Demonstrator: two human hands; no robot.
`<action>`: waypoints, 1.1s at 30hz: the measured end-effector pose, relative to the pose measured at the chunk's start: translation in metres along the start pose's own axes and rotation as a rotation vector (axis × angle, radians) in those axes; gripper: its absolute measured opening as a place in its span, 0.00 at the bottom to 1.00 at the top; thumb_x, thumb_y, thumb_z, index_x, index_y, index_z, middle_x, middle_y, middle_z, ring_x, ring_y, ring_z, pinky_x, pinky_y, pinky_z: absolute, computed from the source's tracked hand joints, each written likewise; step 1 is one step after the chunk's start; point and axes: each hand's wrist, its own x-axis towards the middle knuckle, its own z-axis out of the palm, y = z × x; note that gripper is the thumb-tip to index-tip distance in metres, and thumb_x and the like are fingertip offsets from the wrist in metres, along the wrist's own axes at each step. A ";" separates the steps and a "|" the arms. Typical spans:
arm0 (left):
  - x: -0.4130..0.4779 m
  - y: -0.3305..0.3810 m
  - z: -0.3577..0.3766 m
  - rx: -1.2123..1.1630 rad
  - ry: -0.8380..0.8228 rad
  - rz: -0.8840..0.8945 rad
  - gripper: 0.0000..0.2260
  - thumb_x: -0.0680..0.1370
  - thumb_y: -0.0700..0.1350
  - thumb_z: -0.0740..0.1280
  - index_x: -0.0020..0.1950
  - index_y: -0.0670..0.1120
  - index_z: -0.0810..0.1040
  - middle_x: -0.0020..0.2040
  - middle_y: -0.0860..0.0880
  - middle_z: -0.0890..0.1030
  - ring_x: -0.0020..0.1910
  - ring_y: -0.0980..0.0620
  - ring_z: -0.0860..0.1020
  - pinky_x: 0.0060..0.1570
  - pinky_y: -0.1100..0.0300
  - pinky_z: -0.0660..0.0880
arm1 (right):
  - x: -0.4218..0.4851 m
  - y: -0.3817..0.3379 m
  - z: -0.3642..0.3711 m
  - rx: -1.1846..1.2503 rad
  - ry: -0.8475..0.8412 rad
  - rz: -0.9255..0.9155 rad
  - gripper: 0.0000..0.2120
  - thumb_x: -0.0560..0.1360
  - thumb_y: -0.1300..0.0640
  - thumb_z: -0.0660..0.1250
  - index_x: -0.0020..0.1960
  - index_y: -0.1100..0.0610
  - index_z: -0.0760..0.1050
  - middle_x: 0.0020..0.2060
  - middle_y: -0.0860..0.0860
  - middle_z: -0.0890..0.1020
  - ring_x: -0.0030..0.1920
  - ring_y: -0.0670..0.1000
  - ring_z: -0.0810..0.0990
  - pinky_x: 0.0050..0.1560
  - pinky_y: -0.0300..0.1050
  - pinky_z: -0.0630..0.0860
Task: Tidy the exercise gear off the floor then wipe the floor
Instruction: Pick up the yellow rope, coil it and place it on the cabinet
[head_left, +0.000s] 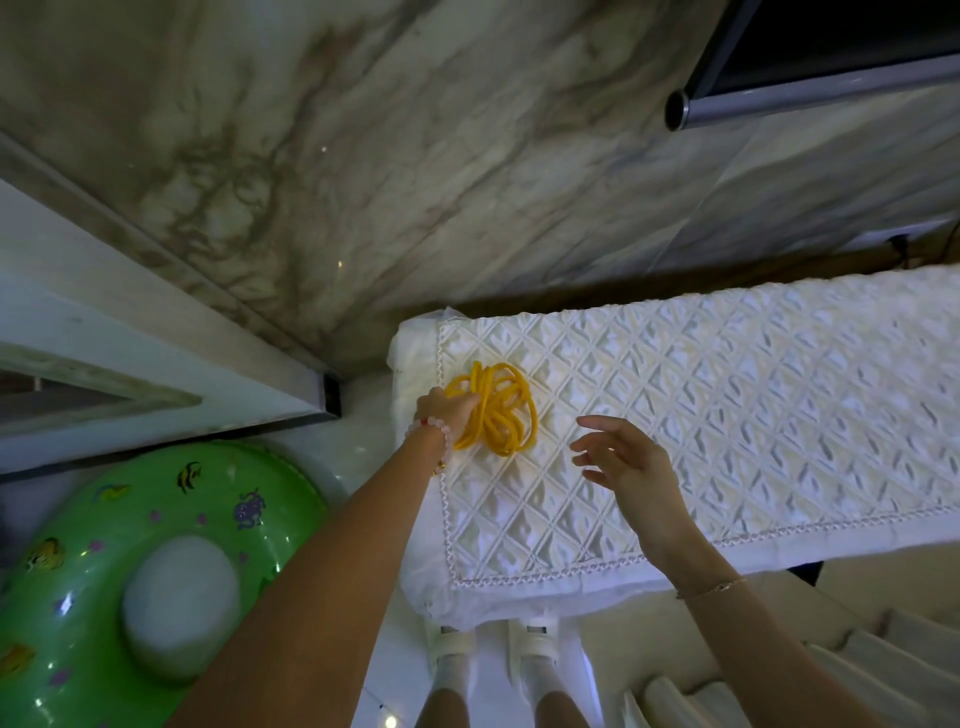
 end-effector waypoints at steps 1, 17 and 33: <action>0.003 -0.002 -0.001 0.024 0.044 -0.019 0.34 0.69 0.60 0.62 0.69 0.43 0.67 0.66 0.41 0.71 0.61 0.39 0.73 0.62 0.45 0.70 | 0.001 0.000 0.000 0.000 -0.001 0.000 0.16 0.77 0.70 0.57 0.51 0.53 0.78 0.39 0.51 0.82 0.39 0.46 0.81 0.46 0.41 0.76; 0.014 -0.016 -0.005 -0.131 0.047 0.038 0.19 0.77 0.51 0.61 0.58 0.36 0.74 0.57 0.37 0.77 0.54 0.39 0.76 0.54 0.49 0.72 | 0.009 0.006 0.008 0.021 -0.031 0.073 0.14 0.77 0.70 0.57 0.55 0.57 0.77 0.41 0.53 0.82 0.41 0.49 0.81 0.43 0.36 0.77; -0.011 -0.029 -0.029 0.074 0.079 0.195 0.29 0.79 0.50 0.61 0.76 0.44 0.53 0.75 0.41 0.59 0.72 0.43 0.61 0.69 0.52 0.61 | 0.016 -0.006 0.023 -0.003 -0.061 0.060 0.16 0.77 0.71 0.55 0.56 0.59 0.76 0.41 0.53 0.81 0.40 0.49 0.80 0.42 0.36 0.76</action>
